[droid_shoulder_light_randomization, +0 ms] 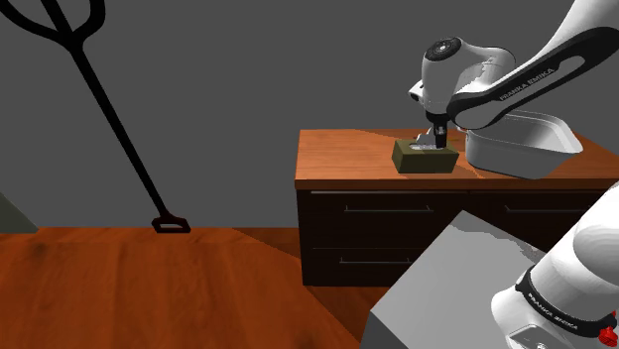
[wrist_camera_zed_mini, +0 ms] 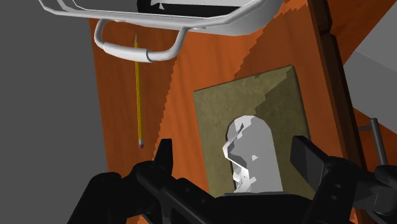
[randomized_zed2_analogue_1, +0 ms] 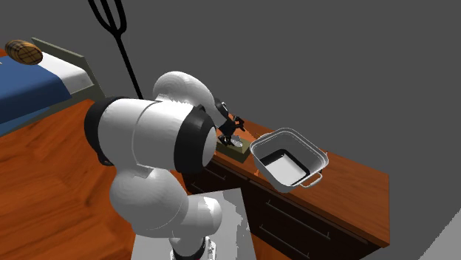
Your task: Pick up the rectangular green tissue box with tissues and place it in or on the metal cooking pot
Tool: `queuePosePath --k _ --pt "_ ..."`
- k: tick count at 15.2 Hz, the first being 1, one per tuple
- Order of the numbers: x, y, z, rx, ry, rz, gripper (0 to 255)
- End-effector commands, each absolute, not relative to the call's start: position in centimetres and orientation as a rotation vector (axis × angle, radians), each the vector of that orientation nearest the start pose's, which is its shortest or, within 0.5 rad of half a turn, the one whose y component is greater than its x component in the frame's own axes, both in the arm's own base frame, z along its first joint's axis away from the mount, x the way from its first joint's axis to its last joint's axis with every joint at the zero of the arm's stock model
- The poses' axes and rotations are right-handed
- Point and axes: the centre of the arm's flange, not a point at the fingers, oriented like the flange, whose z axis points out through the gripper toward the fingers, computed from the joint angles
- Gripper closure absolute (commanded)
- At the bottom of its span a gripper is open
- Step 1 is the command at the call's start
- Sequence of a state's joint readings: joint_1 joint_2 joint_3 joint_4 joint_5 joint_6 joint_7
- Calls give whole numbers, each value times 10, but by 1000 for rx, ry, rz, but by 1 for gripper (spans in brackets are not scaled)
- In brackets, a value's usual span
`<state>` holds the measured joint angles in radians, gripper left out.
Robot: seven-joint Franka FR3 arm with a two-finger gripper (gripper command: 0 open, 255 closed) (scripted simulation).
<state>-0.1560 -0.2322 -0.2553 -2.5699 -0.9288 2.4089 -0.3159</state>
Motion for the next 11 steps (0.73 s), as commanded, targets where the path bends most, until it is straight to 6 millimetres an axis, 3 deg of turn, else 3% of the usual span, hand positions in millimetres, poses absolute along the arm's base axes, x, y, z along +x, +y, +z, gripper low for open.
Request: queuePosePath --k 1,2,3,11 --pt "401 -178 350 2456 756 -173 0" --pt "401 -178 350 2456 756 -173 0" --pt "401 -178 350 2456 756 -173 255" --pt "401 -178 350 2456 756 -173 255"
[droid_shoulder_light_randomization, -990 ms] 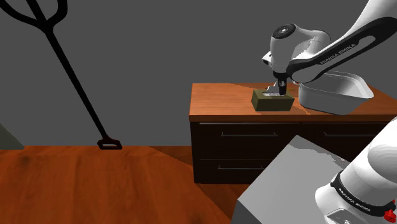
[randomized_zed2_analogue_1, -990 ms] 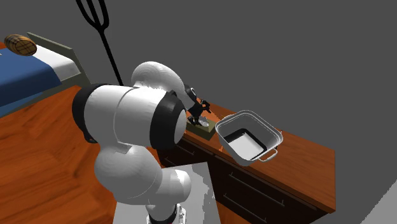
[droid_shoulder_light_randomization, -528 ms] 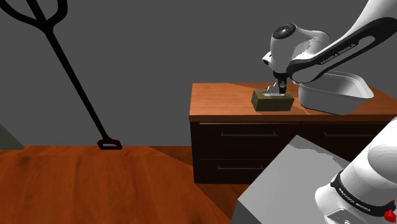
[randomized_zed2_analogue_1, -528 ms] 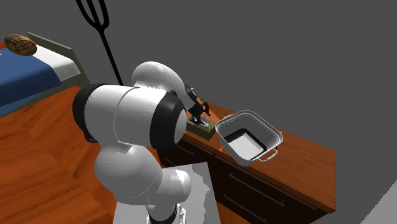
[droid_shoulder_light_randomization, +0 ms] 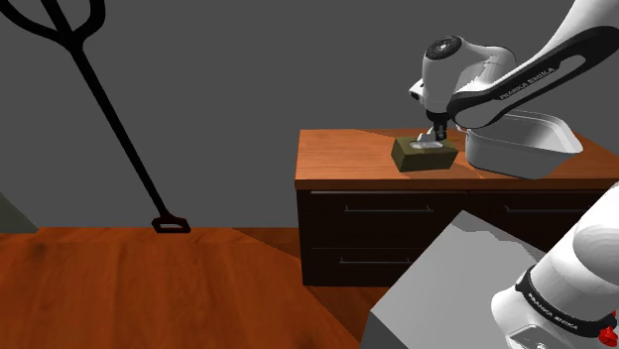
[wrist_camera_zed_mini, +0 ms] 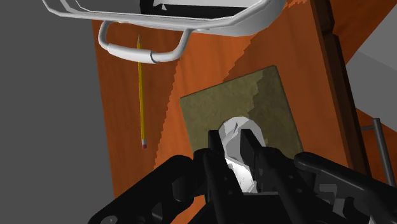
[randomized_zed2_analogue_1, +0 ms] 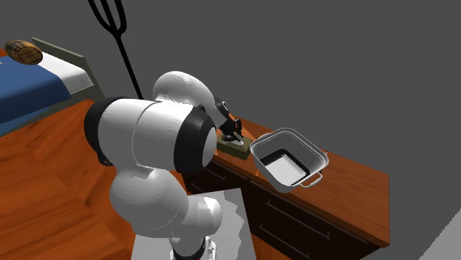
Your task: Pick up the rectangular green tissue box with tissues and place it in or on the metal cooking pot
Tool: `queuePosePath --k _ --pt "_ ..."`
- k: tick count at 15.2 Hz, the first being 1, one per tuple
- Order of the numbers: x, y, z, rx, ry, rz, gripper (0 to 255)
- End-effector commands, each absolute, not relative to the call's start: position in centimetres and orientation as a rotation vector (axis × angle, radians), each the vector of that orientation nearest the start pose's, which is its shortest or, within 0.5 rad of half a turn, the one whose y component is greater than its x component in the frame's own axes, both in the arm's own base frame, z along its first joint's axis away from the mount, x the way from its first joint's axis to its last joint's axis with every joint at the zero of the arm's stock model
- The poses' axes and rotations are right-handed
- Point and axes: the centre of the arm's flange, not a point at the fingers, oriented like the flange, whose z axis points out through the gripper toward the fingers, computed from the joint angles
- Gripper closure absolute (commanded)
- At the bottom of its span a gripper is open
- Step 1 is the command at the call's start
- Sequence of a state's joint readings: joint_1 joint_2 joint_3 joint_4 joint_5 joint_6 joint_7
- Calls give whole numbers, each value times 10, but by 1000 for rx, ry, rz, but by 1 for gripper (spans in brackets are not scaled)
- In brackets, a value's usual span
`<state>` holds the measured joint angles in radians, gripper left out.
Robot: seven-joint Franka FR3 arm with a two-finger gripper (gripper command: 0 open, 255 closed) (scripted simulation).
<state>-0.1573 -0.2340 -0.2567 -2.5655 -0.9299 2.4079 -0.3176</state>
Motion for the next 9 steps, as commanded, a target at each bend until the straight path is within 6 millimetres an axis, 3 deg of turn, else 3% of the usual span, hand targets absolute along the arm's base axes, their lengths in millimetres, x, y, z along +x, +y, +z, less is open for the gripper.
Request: queuePosePath --k 1,9 --pt "401 -178 350 2456 756 -173 255" --pt "401 -178 392 2456 756 -173 255"
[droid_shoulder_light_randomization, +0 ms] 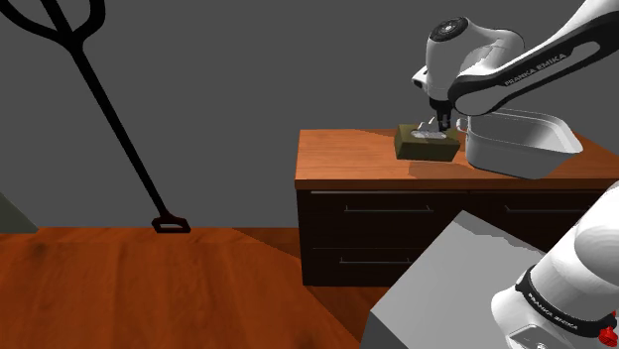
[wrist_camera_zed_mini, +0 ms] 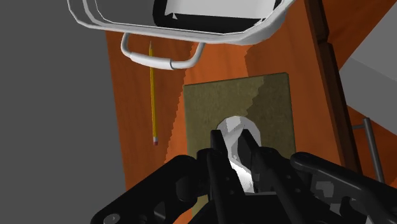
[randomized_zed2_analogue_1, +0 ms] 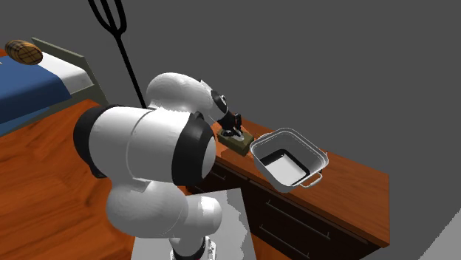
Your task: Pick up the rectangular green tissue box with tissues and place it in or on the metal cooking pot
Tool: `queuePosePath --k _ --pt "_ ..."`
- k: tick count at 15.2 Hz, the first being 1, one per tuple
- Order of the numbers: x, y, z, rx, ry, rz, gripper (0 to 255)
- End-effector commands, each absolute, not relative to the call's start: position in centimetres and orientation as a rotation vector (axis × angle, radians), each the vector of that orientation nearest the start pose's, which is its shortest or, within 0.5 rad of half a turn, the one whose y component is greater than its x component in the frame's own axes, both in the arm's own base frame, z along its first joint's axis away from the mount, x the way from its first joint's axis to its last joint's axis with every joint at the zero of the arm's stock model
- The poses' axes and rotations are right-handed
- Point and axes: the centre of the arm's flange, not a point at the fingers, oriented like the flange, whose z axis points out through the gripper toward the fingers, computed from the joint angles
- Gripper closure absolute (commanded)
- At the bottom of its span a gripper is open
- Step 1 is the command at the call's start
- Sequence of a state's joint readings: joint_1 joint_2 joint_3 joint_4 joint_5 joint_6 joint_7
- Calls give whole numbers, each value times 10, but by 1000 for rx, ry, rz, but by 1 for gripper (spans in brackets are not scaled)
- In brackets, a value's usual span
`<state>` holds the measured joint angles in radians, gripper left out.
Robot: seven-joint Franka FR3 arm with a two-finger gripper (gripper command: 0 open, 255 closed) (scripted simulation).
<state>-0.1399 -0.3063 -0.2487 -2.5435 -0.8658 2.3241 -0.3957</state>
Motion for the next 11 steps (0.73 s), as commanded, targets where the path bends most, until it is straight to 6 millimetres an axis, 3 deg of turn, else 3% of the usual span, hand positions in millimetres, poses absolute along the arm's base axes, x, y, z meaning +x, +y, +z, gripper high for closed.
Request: queuePosePath --k 1,11 --pt "401 -178 398 2456 756 -173 255" --pt "401 -178 451 2456 756 -173 255"
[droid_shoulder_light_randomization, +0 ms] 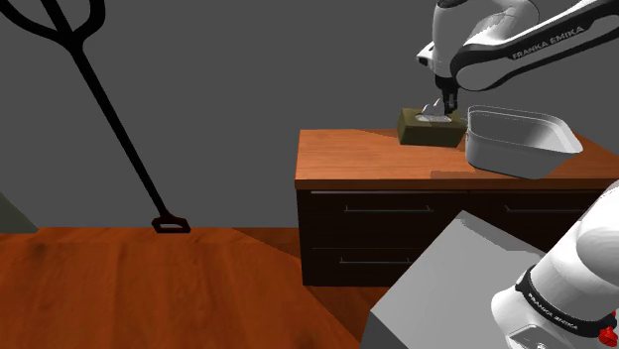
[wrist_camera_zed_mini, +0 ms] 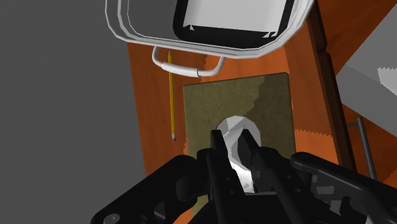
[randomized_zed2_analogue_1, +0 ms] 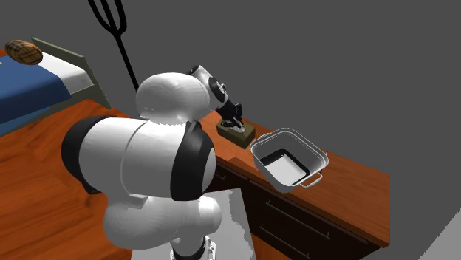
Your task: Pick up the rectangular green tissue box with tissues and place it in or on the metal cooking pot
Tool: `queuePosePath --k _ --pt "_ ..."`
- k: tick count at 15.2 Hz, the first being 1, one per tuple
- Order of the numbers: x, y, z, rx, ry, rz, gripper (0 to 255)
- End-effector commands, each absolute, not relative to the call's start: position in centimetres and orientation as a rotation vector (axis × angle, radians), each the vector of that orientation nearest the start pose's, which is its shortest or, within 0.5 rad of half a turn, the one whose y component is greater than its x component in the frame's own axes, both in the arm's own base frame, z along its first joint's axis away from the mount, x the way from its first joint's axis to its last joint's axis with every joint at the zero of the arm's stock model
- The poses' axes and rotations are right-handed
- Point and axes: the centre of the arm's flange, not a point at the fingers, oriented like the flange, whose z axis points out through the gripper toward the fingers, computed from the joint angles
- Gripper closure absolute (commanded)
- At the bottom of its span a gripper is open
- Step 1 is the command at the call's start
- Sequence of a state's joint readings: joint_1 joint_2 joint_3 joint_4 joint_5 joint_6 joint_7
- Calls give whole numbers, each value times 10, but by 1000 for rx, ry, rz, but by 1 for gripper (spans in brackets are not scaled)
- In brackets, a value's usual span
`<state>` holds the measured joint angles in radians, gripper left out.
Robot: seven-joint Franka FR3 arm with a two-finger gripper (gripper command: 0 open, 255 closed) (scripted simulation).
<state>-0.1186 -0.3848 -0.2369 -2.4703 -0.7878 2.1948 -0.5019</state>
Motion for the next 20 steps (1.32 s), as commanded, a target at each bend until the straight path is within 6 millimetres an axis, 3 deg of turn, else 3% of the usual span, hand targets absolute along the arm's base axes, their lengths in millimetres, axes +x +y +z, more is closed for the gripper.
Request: queuePosePath --k 1,20 --pt "401 -178 456 2456 756 -173 255" --pt "401 -178 556 2456 756 -173 255"
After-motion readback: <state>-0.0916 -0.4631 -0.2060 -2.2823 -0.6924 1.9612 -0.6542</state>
